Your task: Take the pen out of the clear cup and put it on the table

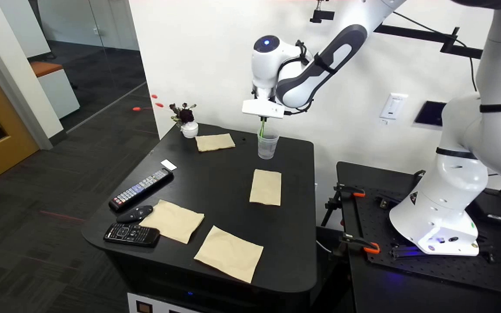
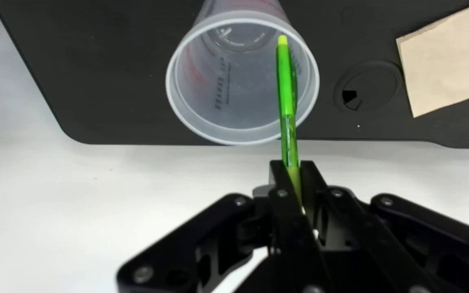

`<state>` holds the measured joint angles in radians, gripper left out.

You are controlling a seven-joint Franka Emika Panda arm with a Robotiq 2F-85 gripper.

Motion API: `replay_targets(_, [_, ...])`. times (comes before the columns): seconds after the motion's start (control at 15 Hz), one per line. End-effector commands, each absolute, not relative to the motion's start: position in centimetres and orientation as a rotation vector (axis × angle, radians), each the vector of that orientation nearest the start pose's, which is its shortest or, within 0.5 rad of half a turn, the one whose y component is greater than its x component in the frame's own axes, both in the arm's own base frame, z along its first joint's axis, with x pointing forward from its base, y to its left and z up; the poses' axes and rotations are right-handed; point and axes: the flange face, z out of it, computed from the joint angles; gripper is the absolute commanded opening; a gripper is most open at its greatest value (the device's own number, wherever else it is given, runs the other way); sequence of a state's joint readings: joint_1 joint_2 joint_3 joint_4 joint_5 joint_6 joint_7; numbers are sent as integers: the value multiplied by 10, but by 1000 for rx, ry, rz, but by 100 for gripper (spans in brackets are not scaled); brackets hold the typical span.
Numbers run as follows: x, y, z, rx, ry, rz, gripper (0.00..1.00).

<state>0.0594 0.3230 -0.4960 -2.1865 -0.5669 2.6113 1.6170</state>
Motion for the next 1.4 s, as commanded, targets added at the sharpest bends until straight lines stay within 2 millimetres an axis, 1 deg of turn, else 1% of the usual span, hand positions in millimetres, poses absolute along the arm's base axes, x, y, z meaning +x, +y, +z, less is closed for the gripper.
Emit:
replay_targets(0.0, [504, -218, 312, -2434, 2345, -661, 3])
replay_targets(0.2, [496, -212, 344, -2404, 2288, -708, 3])
replay_targets(0.27, [495, -208, 352, -2386, 2265, -712, 3])
replay_targets(0.4, [495, -199, 361, -2354, 2224, -707, 3])
replay_targets(0.6, [500, -177, 361, -2360, 2132, -657, 3])
replay_targets(0.73, [509, -156, 353, -2394, 2050, -601, 3])
replay_targets(0.93, [521, -123, 335, -2456, 1921, -487, 3])
replay_targets(1.13, [533, -90, 311, -2537, 1787, -348, 3])
replay_targets(1.33, [542, -64, 284, -2638, 1628, -230, 3])
